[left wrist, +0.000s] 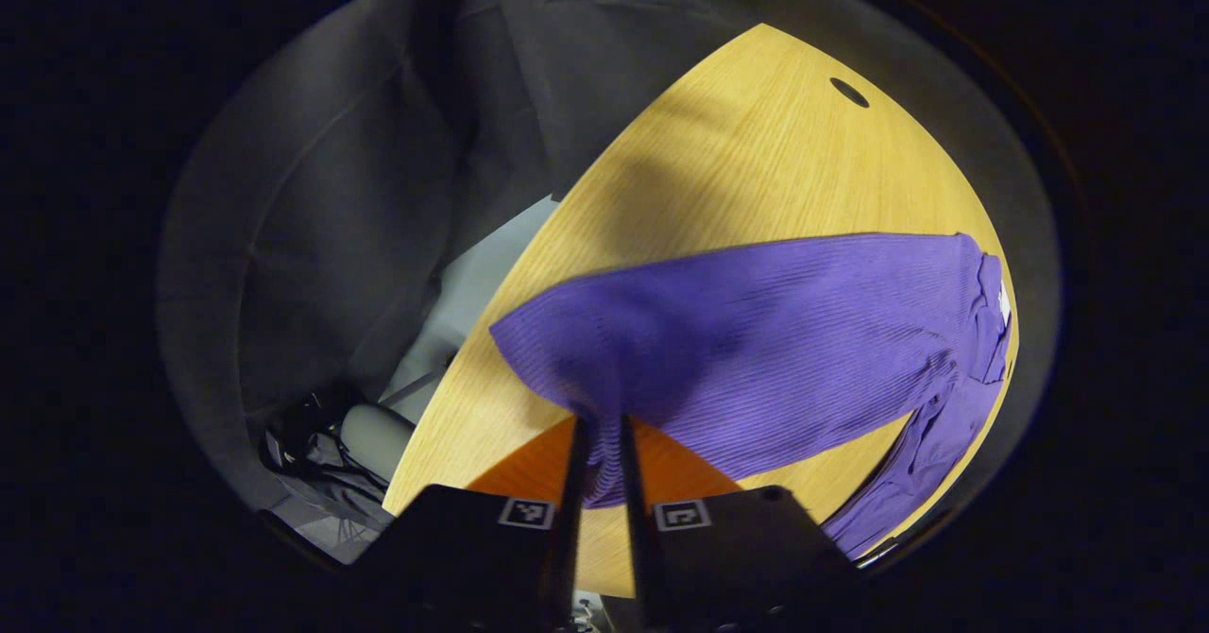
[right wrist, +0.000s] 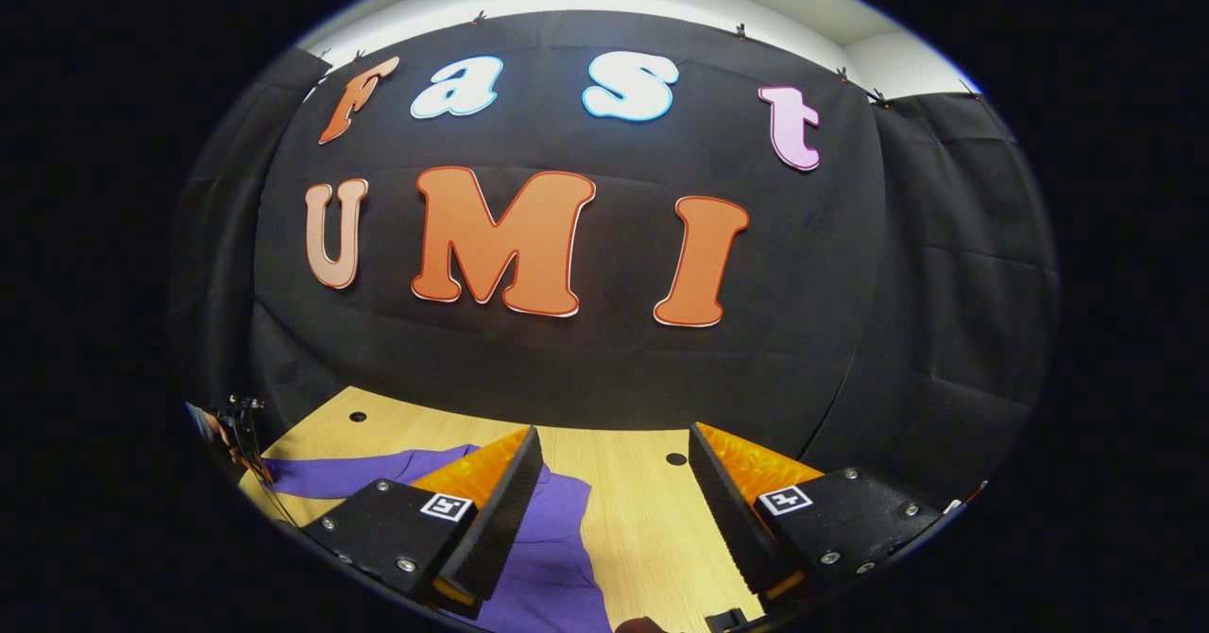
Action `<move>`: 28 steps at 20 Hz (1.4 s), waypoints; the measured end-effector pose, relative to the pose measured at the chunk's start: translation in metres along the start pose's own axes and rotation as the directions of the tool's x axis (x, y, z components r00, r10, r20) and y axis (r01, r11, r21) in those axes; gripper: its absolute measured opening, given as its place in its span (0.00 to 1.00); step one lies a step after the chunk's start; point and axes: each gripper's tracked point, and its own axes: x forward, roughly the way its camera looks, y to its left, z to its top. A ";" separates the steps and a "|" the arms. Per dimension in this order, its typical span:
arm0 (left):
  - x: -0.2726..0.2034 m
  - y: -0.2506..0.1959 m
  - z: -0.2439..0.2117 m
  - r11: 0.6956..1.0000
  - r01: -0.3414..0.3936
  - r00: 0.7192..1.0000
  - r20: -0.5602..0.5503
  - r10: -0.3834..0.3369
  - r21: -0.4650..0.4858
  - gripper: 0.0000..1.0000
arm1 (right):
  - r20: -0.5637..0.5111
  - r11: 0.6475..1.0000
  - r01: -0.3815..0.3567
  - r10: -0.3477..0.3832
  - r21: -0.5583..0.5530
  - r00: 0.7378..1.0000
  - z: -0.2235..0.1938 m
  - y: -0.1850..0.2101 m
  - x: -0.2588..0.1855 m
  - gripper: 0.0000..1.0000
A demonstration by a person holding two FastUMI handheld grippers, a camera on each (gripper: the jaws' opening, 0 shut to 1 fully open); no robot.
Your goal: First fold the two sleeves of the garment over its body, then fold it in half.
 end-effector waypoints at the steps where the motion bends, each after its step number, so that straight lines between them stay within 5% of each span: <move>1: -0.001 -0.003 -0.001 1.000 0.018 1.000 0.003 -0.018 0.006 0.14 | -0.005 1.000 0.003 -0.003 -0.001 1.000 -0.004 -0.003 0.000 0.94; 6: -0.037 -0.032 0.013 0.994 0.030 0.993 0.107 -0.042 0.108 0.08 | -0.022 1.000 0.008 -0.007 0.030 1.000 -0.015 -0.010 0.003 0.94; 14: -0.114 -0.143 0.020 0.942 0.080 0.970 0.191 -0.148 0.325 0.09 | -0.043 0.999 0.005 -0.003 0.038 0.999 -0.036 -0.018 0.005 0.94; 20: -0.158 -0.238 0.016 0.881 0.120 0.951 0.201 -0.234 0.457 0.09 | -0.053 0.998 0.018 -0.015 0.056 0.998 -0.050 -0.031 -0.001 0.94; 28: -0.204 -0.357 -0.007 0.764 0.138 0.932 0.178 -0.315 0.630 0.09 | -0.085 0.993 0.075 -0.067 0.086 0.994 -0.074 -0.067 -0.019 0.94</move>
